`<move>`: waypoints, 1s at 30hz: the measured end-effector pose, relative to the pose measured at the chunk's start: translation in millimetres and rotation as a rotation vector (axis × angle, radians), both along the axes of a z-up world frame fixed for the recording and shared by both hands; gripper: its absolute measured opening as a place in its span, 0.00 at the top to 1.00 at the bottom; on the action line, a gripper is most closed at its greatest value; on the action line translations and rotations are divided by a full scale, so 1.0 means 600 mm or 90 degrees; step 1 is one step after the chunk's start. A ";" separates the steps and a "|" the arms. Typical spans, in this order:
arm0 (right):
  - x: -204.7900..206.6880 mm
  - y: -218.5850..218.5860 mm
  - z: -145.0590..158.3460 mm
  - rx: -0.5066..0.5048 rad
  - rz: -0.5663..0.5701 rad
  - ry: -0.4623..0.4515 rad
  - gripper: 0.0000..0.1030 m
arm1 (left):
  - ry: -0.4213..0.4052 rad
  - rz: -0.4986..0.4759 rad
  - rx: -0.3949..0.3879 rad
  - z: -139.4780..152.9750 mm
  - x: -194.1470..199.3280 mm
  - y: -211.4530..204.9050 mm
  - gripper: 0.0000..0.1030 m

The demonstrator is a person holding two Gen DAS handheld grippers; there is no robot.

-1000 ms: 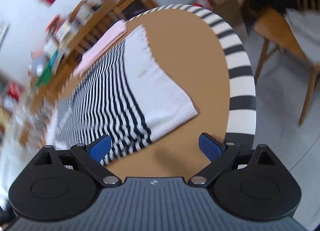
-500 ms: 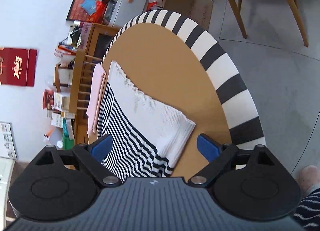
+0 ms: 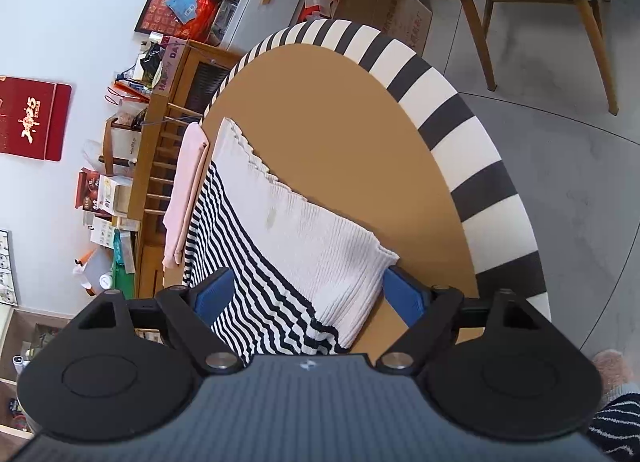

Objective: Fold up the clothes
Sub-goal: 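Move both grippers to the white hem and close them on it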

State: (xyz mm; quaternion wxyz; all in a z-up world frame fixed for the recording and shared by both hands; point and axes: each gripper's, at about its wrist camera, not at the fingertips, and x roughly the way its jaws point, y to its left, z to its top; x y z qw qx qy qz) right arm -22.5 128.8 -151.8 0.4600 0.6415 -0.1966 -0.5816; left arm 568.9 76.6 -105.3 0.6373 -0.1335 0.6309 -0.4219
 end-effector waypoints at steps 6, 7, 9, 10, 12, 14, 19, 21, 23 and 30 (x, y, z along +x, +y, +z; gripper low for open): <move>-0.008 -0.003 -0.010 -0.014 -0.007 -0.031 0.19 | 0.011 0.009 -0.008 -0.002 0.003 -0.002 0.06; -0.007 -0.004 -0.009 -0.013 -0.002 -0.031 0.20 | 0.011 0.008 -0.008 -0.002 0.003 -0.001 0.06; -0.004 -0.004 -0.010 -0.008 0.011 -0.041 0.20 | 0.014 0.002 -0.006 -0.003 0.002 0.000 0.07; -0.001 -0.004 -0.015 -0.009 0.019 -0.062 0.20 | 0.027 -0.004 -0.008 -0.005 0.001 0.000 0.08; 0.004 -0.003 -0.019 -0.011 0.016 -0.070 0.26 | 0.046 -0.004 -0.012 -0.010 -0.004 0.000 0.09; -0.001 0.000 -0.022 -0.010 0.005 -0.075 0.35 | 0.051 0.002 -0.016 -0.013 -0.007 0.000 0.10; -0.018 0.007 -0.031 -0.003 -0.026 -0.090 0.48 | 0.055 0.048 -0.026 -0.018 0.012 0.005 0.18; -0.020 0.011 -0.024 -0.003 -0.031 -0.051 0.49 | 0.041 0.055 -0.027 -0.016 0.022 0.006 0.19; -0.016 0.008 -0.017 -0.004 -0.018 -0.018 0.47 | 0.028 0.047 -0.029 -0.014 0.026 0.004 0.18; -0.002 0.002 -0.001 0.008 0.003 0.034 0.45 | -0.017 0.018 -0.029 -0.005 0.016 0.000 0.18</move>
